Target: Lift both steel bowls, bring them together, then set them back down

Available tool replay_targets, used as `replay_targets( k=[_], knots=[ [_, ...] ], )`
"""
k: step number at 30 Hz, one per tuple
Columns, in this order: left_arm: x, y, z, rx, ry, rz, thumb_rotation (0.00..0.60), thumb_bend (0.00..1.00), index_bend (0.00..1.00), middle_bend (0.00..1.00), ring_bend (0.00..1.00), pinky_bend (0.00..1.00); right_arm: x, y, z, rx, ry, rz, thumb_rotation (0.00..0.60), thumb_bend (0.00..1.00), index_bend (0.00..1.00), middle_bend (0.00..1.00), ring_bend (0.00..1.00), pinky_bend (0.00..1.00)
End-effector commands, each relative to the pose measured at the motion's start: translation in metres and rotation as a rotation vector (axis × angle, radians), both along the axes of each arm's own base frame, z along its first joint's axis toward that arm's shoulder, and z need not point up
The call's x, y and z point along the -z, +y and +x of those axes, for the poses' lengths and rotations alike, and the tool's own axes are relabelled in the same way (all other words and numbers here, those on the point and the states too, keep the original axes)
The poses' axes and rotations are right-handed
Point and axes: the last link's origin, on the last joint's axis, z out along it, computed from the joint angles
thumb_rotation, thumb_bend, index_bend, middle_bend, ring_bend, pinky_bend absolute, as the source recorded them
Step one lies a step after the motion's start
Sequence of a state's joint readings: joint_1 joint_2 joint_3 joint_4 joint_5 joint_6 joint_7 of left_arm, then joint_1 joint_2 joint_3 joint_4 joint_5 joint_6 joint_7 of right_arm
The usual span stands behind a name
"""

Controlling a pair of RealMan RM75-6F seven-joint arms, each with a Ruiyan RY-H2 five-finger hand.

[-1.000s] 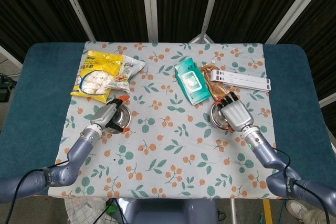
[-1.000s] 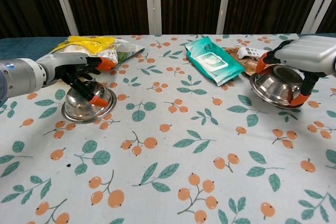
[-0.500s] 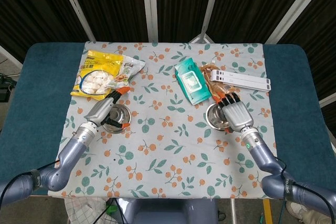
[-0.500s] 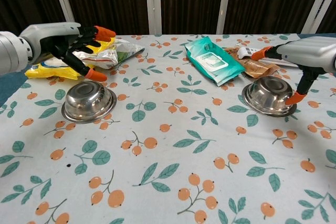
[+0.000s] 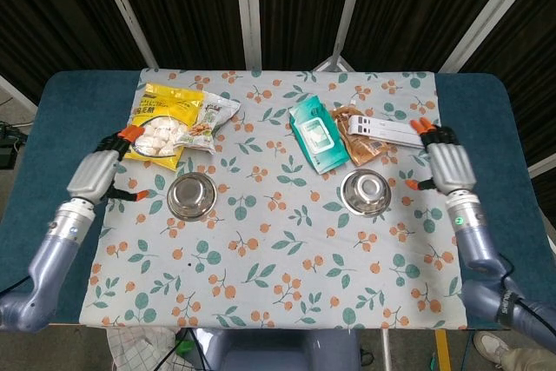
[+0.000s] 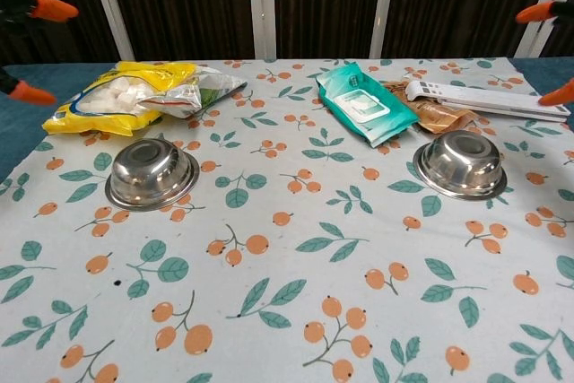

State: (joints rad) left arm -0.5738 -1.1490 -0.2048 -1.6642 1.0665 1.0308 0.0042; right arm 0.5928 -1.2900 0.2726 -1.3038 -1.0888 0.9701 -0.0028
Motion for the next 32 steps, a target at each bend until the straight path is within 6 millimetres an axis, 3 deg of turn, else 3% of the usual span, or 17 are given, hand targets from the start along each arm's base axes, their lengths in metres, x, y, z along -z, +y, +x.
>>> replay_targets(
  k=[1, 6, 8, 9, 12, 17, 23, 28, 32],
  knots=[
    [-0.030, -0.026, -0.025, 0.001, 0.067, 0.081, 0.600, 0.00, 0.01, 0.00, 0.00, 0.05, -0.067, 0.008, -0.046, 0.050, 0.019, -0.183, 0.600, 0.00, 0.10, 0.00, 0.07, 0.01],
    [-0.057, -0.067, -0.050, 0.001, 0.114, 0.130, 0.600, 0.00, 0.01, 0.00, 0.00, 0.05, -0.089, 0.041, -0.073, 0.063, 0.026, -0.218, 0.600, 0.00, 0.10, 0.00, 0.07, 0.01],
    [-0.062, -0.083, -0.059, -0.008, 0.142, 0.134, 0.600, 0.00, 0.02, 0.00, 0.00, 0.05, -0.090, 0.056, -0.079, 0.064, 0.044, -0.201, 0.600, 0.00, 0.10, 0.00, 0.07, 0.01],
    [-0.065, -0.103, -0.069, -0.020, 0.168, 0.144, 0.600, 0.00, 0.02, 0.00, 0.00, 0.05, -0.087, 0.077, -0.086, 0.068, 0.054, -0.181, 0.600, 0.00, 0.10, 0.00, 0.07, 0.01],
    [-0.065, -0.126, -0.076, -0.013, 0.164, 0.160, 0.600, 0.00, 0.03, 0.00, 0.00, 0.05, -0.084, 0.103, -0.088, 0.052, 0.048, -0.160, 0.600, 0.00, 0.10, 0.00, 0.07, 0.01],
    [-0.061, -0.154, -0.086, -0.020, 0.166, 0.151, 0.600, 0.00, 0.03, 0.00, 0.00, 0.05, -0.075, 0.137, -0.087, 0.013, 0.053, -0.124, 0.600, 0.00, 0.10, 0.00, 0.07, 0.01],
    [-0.049, -0.190, -0.087, -0.008, 0.155, 0.136, 0.600, 0.00, 0.04, 0.00, 0.00, 0.05, -0.066, 0.186, -0.072, -0.088, 0.088, -0.116, 0.600, 0.00, 0.12, 0.00, 0.07, 0.01],
    [-0.049, -0.208, -0.082, 0.007, 0.161, 0.182, 0.600, 0.00, 0.05, 0.00, 0.00, 0.05, -0.062, 0.210, -0.062, -0.137, 0.116, -0.086, 0.600, 0.00, 0.12, 0.00, 0.07, 0.01],
    [-0.052, -0.211, -0.081, 0.019, 0.145, 0.207, 0.600, 0.00, 0.06, 0.00, 0.00, 0.05, -0.064, 0.217, -0.056, -0.139, 0.138, -0.081, 0.600, 0.00, 0.12, 0.00, 0.07, 0.01]
  ],
)
